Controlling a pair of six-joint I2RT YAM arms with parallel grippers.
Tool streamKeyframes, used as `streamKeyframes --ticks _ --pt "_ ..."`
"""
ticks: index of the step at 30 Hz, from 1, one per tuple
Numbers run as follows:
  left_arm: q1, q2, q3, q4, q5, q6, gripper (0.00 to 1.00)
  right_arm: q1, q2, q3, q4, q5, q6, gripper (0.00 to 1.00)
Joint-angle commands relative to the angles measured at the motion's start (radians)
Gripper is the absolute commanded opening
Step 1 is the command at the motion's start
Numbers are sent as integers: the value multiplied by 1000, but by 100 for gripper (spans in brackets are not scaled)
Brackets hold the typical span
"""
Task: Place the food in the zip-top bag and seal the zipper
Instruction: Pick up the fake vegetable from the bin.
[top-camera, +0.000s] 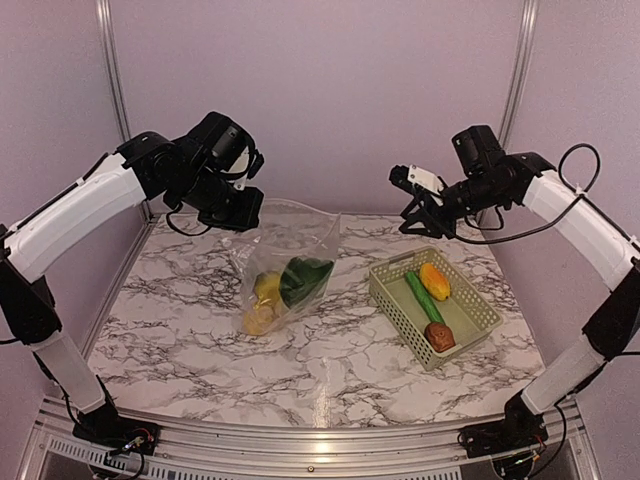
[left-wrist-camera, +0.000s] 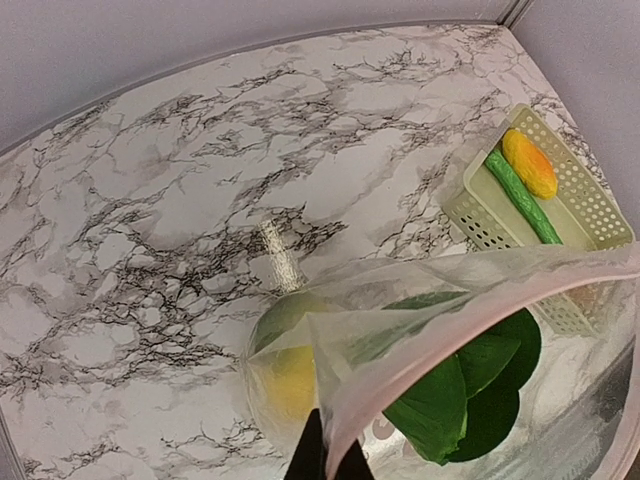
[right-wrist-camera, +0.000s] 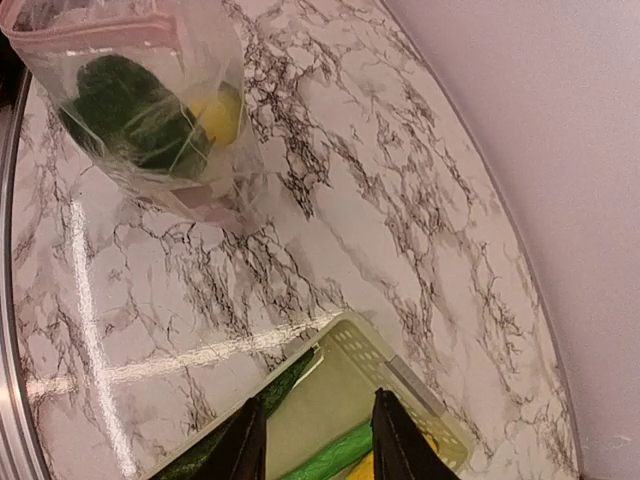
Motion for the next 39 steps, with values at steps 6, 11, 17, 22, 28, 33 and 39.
streamKeyframes --ticks 6,11,17,22,28,33,39 --pt "1 -13 -18 66 -21 6 0 -211 -109 -308 27 -63 53 33" --pt "1 -10 -29 92 26 -14 0 -244 -153 -424 20 -13 27 33" --pt "1 -106 -155 202 58 -82 0 -245 -99 -434 12 49 5 34" --pt "1 -152 -250 250 115 -163 0 -245 -38 -363 -56 17 -40 40" --pt "-9 -141 -306 336 81 -212 0 -244 57 -277 -260 -74 -195 52" --pt "-17 -135 -324 360 29 -276 0 -245 81 -325 -282 -65 -184 59" --pt "-17 -95 -268 310 -7 -296 0 -245 14 -438 -188 26 -139 62"
